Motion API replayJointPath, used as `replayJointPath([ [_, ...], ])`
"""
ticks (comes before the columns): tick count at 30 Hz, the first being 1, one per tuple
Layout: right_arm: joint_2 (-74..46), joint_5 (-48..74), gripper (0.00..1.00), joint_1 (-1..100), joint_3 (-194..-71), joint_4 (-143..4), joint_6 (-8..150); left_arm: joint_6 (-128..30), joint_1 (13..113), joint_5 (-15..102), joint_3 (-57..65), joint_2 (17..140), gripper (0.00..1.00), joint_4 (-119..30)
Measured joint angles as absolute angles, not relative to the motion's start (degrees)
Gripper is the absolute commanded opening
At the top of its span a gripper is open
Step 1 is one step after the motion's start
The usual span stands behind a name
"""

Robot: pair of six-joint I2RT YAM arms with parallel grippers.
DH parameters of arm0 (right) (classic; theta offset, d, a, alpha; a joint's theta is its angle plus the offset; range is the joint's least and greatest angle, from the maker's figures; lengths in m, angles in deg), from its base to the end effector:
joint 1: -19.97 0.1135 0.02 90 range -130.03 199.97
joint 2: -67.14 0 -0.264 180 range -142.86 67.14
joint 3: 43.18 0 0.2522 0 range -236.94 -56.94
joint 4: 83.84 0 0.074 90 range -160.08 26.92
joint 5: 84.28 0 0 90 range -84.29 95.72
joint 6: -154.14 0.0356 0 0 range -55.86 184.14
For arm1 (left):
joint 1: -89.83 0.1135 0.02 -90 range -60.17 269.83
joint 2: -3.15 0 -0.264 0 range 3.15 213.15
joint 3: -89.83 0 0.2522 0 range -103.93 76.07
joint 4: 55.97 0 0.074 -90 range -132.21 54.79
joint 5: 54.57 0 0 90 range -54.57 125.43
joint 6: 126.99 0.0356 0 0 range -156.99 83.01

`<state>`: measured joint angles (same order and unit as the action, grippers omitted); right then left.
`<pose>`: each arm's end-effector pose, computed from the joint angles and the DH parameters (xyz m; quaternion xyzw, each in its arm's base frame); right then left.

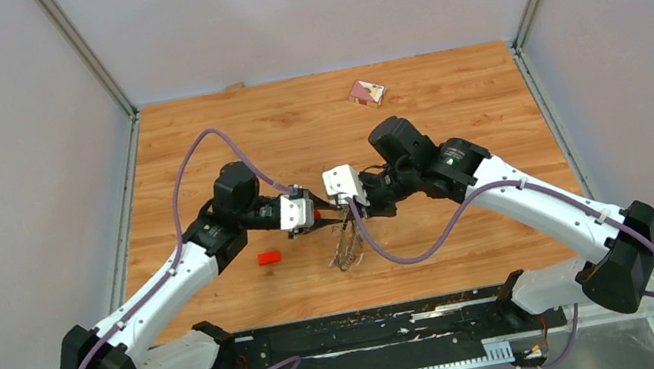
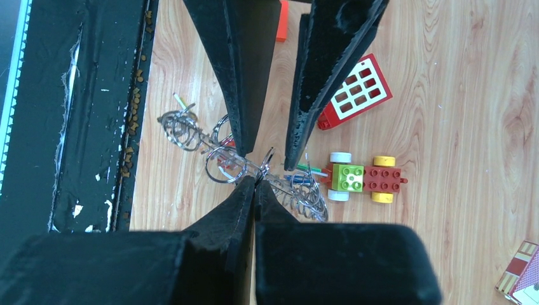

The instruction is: Put the keys on the keyring

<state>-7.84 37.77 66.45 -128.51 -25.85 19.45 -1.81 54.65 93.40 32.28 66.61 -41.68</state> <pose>0.1721 0.2087 0.3368 -0.7100 0.5560 0.2628 0.3432 0.1788 -0.1630 0.2916 0.6400 0.4266 -0.3974 0.5005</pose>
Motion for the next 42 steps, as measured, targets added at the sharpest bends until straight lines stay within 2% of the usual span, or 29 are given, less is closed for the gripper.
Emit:
replayJointPath([
  [17,-7.65,38.82,0.00,66.45,-128.49,-25.70,19.06,-1.11,54.60,95.09,30.57,67.55,0.35,-41.39],
  [28,-7.32,39.23,0.00,66.45,-128.49,-25.72,19.06,-1.35,54.54,95.44,30.57,68.29,0.32,-42.46],
  [38,-7.32,39.25,0.00,66.45,-128.49,-25.75,19.10,-1.77,54.17,95.87,30.57,68.86,0.20,-42.55],
  [42,-7.32,39.23,0.00,66.45,-128.47,-25.75,19.10,-2.03,54.12,96.03,30.57,69.17,0.10,-42.70],
])
